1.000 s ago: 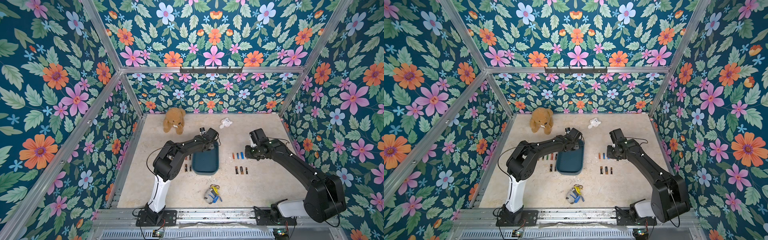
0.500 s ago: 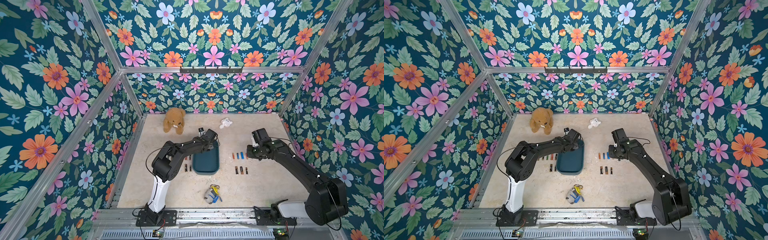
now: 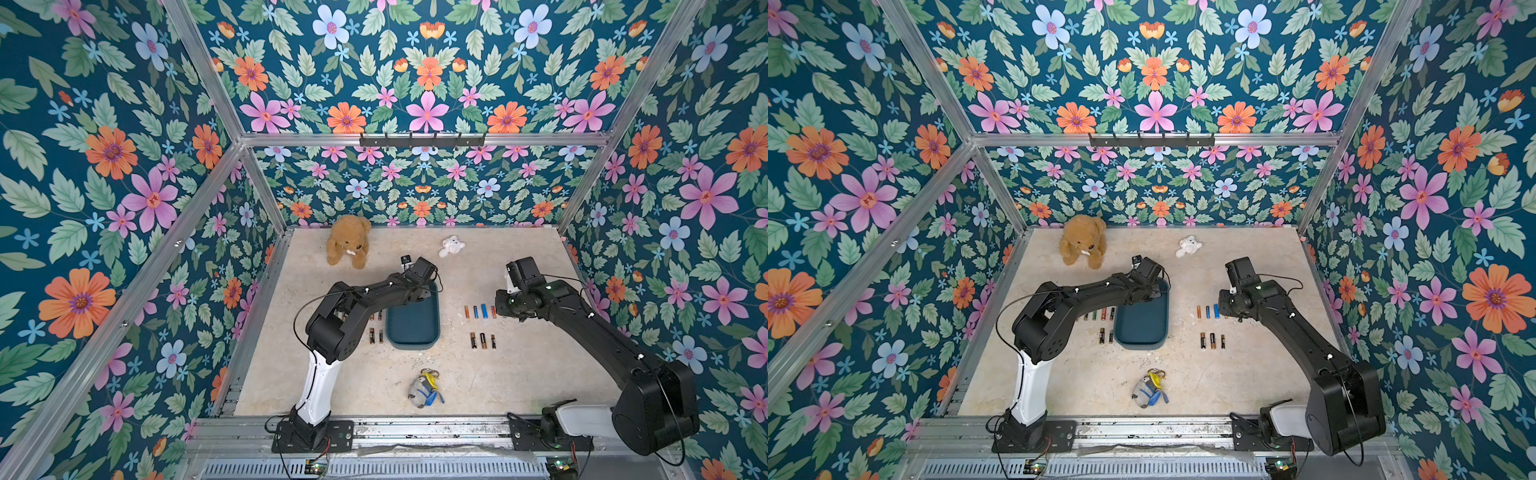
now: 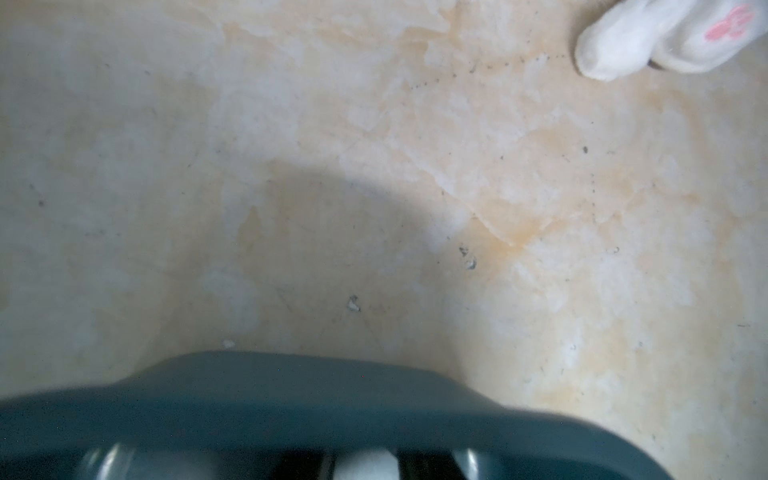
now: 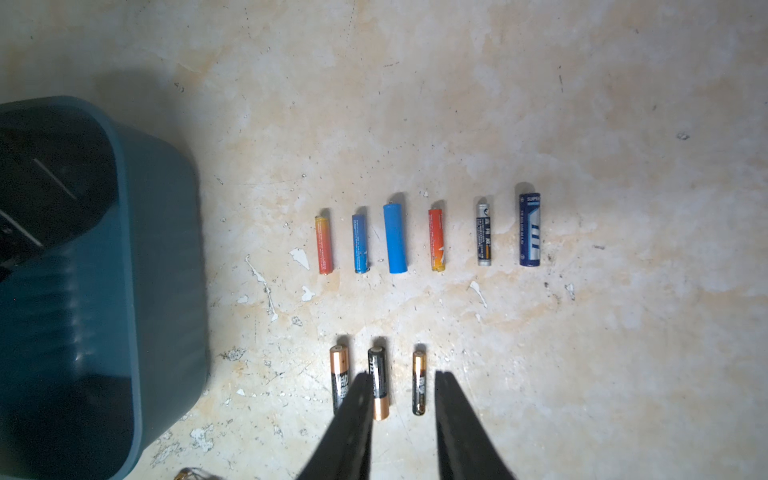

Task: Take the batteries out of the storage box
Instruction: Pick up the battery from the storage box.

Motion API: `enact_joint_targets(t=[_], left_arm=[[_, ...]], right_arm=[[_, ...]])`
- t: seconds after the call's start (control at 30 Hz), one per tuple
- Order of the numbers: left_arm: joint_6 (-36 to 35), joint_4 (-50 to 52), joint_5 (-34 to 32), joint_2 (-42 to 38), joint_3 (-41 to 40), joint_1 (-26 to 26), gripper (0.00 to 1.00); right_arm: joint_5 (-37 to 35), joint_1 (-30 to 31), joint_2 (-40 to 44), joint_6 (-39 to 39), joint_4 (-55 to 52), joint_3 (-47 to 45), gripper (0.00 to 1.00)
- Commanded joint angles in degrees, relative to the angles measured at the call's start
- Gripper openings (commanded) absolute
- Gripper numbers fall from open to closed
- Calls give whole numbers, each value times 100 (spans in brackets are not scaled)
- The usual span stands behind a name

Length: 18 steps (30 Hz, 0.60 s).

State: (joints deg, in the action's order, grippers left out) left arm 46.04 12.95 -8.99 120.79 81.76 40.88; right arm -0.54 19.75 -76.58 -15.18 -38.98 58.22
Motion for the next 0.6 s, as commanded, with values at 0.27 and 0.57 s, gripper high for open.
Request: enact_joint_targets(t=[0.27,0.57], left_arm=[[-176,706,192,-60,18,23,15],[-546,703,178,-361,-27,100,13]], right_arm=[[-114,-32,79,-9,100,3,31],[-79,-41,55,-27,169,-43,31]])
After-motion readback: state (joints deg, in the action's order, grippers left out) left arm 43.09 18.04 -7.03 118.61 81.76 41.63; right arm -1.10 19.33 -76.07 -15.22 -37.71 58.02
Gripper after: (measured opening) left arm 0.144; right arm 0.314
